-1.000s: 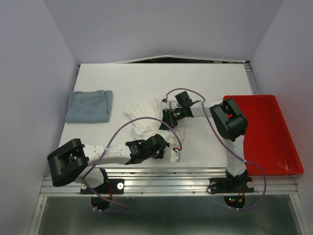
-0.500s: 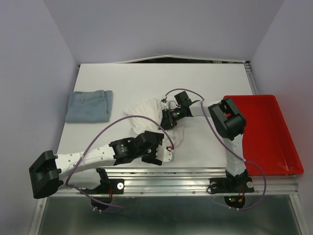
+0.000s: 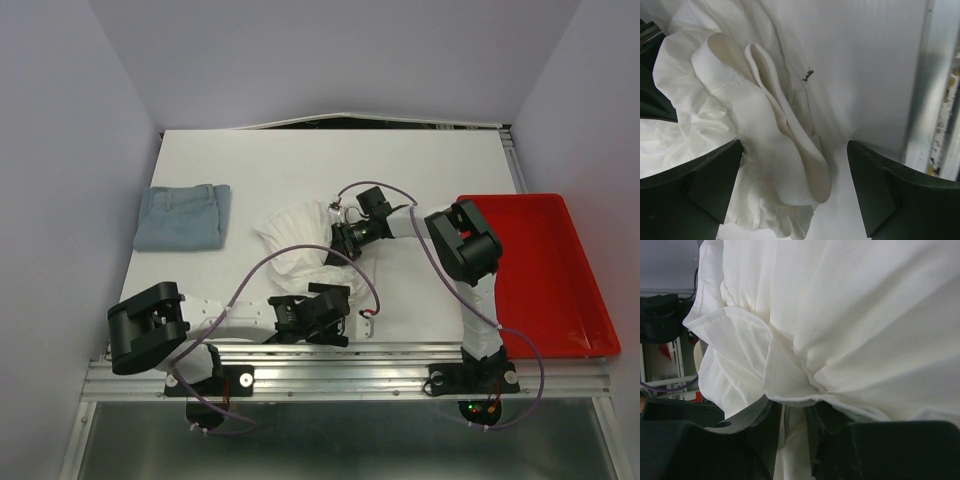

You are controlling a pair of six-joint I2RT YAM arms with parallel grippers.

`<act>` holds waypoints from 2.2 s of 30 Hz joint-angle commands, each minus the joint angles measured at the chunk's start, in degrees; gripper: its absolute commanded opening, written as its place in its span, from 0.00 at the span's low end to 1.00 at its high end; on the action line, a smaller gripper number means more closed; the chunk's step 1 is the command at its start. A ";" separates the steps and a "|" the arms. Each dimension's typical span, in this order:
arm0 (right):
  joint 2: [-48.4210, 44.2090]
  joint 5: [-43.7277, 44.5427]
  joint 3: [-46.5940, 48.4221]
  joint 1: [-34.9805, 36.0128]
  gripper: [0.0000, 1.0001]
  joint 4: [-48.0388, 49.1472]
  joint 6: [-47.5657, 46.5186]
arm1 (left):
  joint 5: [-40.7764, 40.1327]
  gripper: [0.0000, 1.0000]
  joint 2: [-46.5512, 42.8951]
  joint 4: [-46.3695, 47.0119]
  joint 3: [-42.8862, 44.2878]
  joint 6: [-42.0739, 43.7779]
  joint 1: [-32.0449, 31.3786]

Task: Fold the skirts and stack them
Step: Fold the skirt

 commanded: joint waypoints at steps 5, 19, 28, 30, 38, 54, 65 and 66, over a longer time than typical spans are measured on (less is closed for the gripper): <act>4.82 10.58 -3.64 0.56 0.29 -4.90 -4.14 | -12.53 0.80 5.04 11.92 -1.03 -1.22 -0.24; -5.72 11.19 7.06 -1.46 0.60 -7.62 1.05 | 4.32 0.00 -1.19 -9.68 4.59 -5.96 -0.59; 6.48 17.61 28.87 -4.98 0.54 -13.68 -2.56 | 15.38 0.00 -4.36 -21.37 10.21 -9.57 -0.24; 8.59 15.61 29.06 -4.98 0.53 -13.25 -1.60 | 18.30 0.00 -4.98 -24.88 14.06 -9.66 1.24; 11.15 11.03 24.40 0.11 0.44 -11.92 -4.66 | 30.09 0.00 -2.09 -34.55 28.13 -8.61 8.62; 7.81 3.73 12.27 1.35 0.29 -13.86 -11.78 | 37.39 0.00 16.45 -36.42 42.20 3.25 35.96; 10.01 3.55 15.08 1.35 0.25 -16.59 -13.28 | 37.22 0.00 24.46 -29.58 45.56 9.85 40.02; 10.35 4.16 15.43 1.35 0.25 -16.59 -13.02 | 36.95 0.02 25.07 -28.43 44.25 10.11 40.10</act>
